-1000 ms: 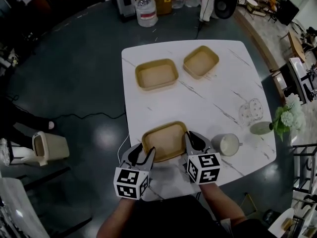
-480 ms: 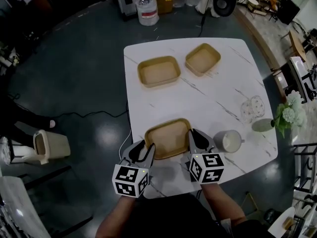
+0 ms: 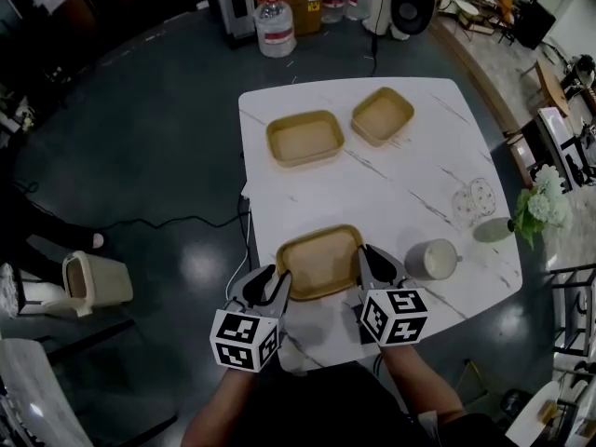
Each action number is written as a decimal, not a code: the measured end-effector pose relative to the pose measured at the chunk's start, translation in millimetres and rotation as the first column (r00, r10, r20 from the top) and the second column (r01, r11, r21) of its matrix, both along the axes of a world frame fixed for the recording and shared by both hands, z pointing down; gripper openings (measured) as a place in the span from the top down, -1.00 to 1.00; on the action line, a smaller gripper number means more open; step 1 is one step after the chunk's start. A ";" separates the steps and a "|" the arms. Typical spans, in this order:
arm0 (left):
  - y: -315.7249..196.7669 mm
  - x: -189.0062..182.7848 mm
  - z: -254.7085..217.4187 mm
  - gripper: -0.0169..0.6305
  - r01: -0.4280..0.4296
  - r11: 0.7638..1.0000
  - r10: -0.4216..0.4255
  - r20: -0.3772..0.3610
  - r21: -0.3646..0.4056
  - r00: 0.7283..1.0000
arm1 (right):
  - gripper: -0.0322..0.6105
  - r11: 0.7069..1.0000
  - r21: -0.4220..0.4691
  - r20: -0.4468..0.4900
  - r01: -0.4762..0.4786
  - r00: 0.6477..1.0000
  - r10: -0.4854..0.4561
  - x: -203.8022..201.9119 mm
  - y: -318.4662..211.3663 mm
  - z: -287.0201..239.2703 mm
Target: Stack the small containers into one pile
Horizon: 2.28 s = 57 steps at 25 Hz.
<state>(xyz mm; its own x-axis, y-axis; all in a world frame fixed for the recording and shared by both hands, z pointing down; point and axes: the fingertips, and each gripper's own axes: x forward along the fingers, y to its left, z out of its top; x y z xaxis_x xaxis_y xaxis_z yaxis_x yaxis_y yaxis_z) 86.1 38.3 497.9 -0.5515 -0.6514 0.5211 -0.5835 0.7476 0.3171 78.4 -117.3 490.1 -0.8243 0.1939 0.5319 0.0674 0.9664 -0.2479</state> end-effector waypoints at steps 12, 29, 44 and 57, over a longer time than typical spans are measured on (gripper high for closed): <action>65.7 -29.4 -14.3 0.60 -0.137 0.989 0.137 0.000 0.054 0.991 | 0.85 0.990 -0.029 -0.010 -0.139 0.990 0.138 -10.0 67.6 -13.9; 132.3 -51.0 -26.0 0.58 -0.349 0.937 0.348 0.019 0.035 0.937 | 0.85 0.939 -0.050 -0.001 -0.341 0.940 0.342 3.0 141.8 -27.8; 89.9 -51.4 -37.5 0.58 -0.336 0.942 0.335 0.059 -0.001 0.940 | 0.85 0.945 -0.083 0.057 -0.315 0.946 0.320 1.4 100.6 -37.7; 64.4 -73.0 -37.8 0.62 -0.430 0.903 0.428 0.062 0.021 0.902 | 0.85 0.902 -0.073 0.061 -0.426 0.900 0.431 -3.9 80.7 -37.7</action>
<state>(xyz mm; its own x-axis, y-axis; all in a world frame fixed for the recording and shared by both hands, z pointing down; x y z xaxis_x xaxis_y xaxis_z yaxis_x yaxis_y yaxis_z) 13.1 102.8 460.0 -0.2420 -0.8477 0.4721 -0.8623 0.4110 0.2959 74.5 -36.6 452.4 -0.8711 -0.1591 0.4647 -0.3298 0.8906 -0.3132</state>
